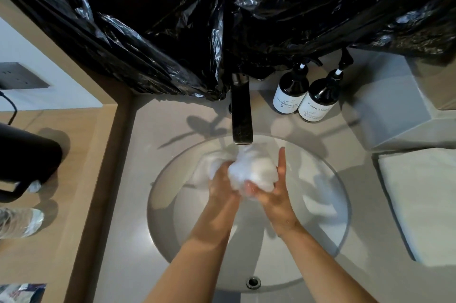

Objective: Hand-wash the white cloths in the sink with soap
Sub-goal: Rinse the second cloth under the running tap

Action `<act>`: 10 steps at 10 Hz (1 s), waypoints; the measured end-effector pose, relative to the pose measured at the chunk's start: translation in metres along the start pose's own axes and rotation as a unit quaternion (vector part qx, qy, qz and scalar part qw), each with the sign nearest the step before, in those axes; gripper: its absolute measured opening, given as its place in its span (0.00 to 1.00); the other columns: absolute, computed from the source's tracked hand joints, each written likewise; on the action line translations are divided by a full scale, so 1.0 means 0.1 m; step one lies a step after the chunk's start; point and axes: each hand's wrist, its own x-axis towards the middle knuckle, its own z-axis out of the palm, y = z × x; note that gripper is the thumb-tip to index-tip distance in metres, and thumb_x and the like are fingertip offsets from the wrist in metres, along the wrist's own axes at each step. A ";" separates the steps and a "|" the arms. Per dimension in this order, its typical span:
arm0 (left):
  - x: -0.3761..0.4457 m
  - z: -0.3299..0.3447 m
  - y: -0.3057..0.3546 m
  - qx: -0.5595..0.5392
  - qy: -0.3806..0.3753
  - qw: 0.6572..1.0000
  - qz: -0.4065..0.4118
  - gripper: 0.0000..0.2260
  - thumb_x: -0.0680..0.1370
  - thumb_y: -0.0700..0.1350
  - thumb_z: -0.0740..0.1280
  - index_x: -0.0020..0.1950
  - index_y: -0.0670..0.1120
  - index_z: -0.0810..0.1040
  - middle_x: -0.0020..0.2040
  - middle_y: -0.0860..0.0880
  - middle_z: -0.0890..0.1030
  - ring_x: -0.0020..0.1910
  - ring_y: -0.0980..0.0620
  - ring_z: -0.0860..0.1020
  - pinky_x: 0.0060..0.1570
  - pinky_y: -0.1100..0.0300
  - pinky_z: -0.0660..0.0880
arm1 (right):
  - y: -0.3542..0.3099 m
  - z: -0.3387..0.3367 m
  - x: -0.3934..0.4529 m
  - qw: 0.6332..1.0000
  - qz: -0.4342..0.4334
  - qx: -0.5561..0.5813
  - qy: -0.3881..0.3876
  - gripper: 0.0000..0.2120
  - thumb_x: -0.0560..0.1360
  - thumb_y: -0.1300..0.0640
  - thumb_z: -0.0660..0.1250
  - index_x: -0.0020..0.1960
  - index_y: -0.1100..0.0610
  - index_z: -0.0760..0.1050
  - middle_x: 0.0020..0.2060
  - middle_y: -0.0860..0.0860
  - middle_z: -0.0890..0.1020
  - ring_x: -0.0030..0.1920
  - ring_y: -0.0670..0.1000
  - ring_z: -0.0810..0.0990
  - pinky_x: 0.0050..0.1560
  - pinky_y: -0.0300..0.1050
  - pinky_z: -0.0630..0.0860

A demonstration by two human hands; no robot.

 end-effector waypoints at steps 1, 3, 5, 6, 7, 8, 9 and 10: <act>0.15 0.02 -0.16 0.024 0.026 0.995 0.093 0.16 0.78 0.47 0.67 0.56 0.34 0.76 0.55 0.28 0.77 0.52 0.29 0.79 0.48 0.41 0.76 | 0.00 0.10 0.17 0.991 0.031 0.056 0.119 0.33 0.61 0.45 0.77 0.65 0.45 0.75 0.55 0.49 0.84 0.55 0.51 0.83 0.50 0.50 0.81; 0.07 -0.08 -0.09 0.002 -0.034 0.987 0.156 0.17 0.76 0.39 0.65 0.61 0.32 0.71 0.57 0.27 0.75 0.57 0.29 0.77 0.55 0.31 0.75 | 0.18 0.23 0.34 0.931 0.177 0.223 0.226 0.24 0.65 0.45 0.77 0.55 0.59 0.81 0.49 0.56 0.85 0.46 0.56 0.85 0.47 0.50 0.81; -0.06 -0.08 -0.05 0.021 -0.020 0.988 0.149 0.20 0.72 0.39 0.71 0.63 0.42 0.71 0.56 0.37 0.80 0.54 0.36 0.81 0.50 0.38 0.79 | 0.33 0.22 0.40 0.902 0.285 0.303 0.114 0.26 0.73 0.45 0.61 0.62 0.62 0.78 0.52 0.61 0.82 0.52 0.63 0.81 0.51 0.55 0.79; -0.09 -0.09 -0.01 0.094 -0.011 0.984 0.152 0.19 0.70 0.42 0.72 0.58 0.43 0.72 0.53 0.37 0.80 0.52 0.37 0.81 0.48 0.37 0.80 | 0.30 0.18 0.40 0.909 0.298 0.284 0.066 0.21 0.76 0.47 0.58 0.55 0.61 0.80 0.45 0.60 0.83 0.44 0.61 0.83 0.43 0.52 0.79; -0.09 -0.17 0.06 0.133 -0.025 0.978 0.159 0.18 0.70 0.44 0.73 0.57 0.42 0.74 0.52 0.39 0.81 0.52 0.41 0.82 0.50 0.42 0.80 | 0.25 0.10 0.37 0.910 0.326 0.249 0.054 0.19 0.76 0.46 0.60 0.52 0.60 0.81 0.43 0.59 0.84 0.43 0.60 0.83 0.42 0.49 0.77; -0.08 -0.32 0.16 0.103 -0.097 0.980 0.141 0.24 0.67 0.44 0.72 0.60 0.37 0.73 0.55 0.36 0.81 0.55 0.38 0.81 0.54 0.45 0.78 | 0.15 -0.12 0.30 0.903 0.344 0.258 0.019 0.14 0.75 0.52 0.63 0.49 0.61 0.81 0.42 0.59 0.84 0.44 0.59 0.82 0.47 0.52 0.76; -0.06 -0.41 0.29 0.115 -0.157 0.976 0.100 0.25 0.63 0.36 0.71 0.60 0.38 0.74 0.54 0.35 0.80 0.56 0.35 0.80 0.54 0.45 0.77 | 0.07 -0.38 0.24 0.922 0.319 0.217 -0.023 0.11 0.65 0.51 0.72 0.45 0.56 0.79 0.40 0.55 0.76 0.36 0.55 0.76 0.39 0.45 0.72; -0.03 -0.43 0.40 0.121 -0.230 0.965 0.035 0.28 0.65 0.29 0.67 0.65 0.37 0.72 0.56 0.34 0.78 0.57 0.35 0.78 0.53 0.47 0.77 | -0.03 -0.48 0.24 0.928 0.315 0.198 0.004 0.22 0.61 0.45 0.77 0.50 0.50 0.75 0.46 0.53 0.73 0.37 0.54 0.73 0.38 0.44 0.71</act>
